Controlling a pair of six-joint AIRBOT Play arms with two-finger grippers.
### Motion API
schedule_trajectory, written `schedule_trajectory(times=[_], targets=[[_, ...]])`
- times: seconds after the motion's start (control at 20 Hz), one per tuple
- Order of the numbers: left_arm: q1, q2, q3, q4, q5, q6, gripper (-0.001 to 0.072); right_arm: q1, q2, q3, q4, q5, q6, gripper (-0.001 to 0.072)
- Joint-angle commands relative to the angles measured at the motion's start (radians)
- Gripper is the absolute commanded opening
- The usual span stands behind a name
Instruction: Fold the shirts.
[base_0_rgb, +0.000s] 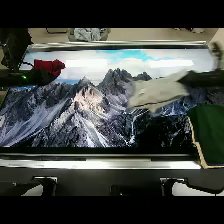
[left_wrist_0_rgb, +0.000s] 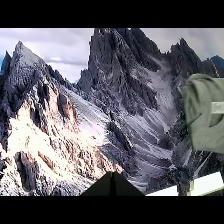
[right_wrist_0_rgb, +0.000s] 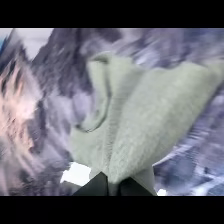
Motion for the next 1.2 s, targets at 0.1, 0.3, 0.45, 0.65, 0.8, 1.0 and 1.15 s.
schedule_trajectory(times=[0.1, 0.3, 0.45, 0.65, 0.8, 1.0, 1.15], targets=[[0.0, 0.0, 0.0, 0.0, 0.008, 0.001, 0.0027, -0.345, 0.108, 0.067, -0.023, 0.142, 0.03, 0.0031], [0.0, 0.0, 0.0, 0.0, 0.008, 0.001, 0.0027, -0.519, 0.11, 0.111, -0.019, 0.245, 0.045, 0.0031], [0.0, -0.002, -0.003, 0.001, 0.017, 0.013, 0.0027, -0.63, 0.11, 0.13, -0.027, 0.321, 0.049, 0.0031], [0.0, -0.002, -0.057, 0.0, 0.074, 0.016, 0.0027, -0.726, 0.11, 0.13, -0.16, 0.524, 0.043, 0.0032], [0.0, -0.002, -0.08, 0.0, 0.076, 0.016, 0.0027, -0.726, 0.122, 0.129, -0.461, 0.528, 0.071, 0.0032], [0.0, -0.002, -0.08, -0.001, 0.077, 0.016, 0.0027, -0.726, 0.137, -0.019, -0.617, 0.52, 0.095, 0.0032], [0.0, -0.002, -0.08, -0.012, 0.077, 0.016, 0.0027, -0.726, 0.21, -0.278, -0.702, 0.367, 0.135, 0.0034]])
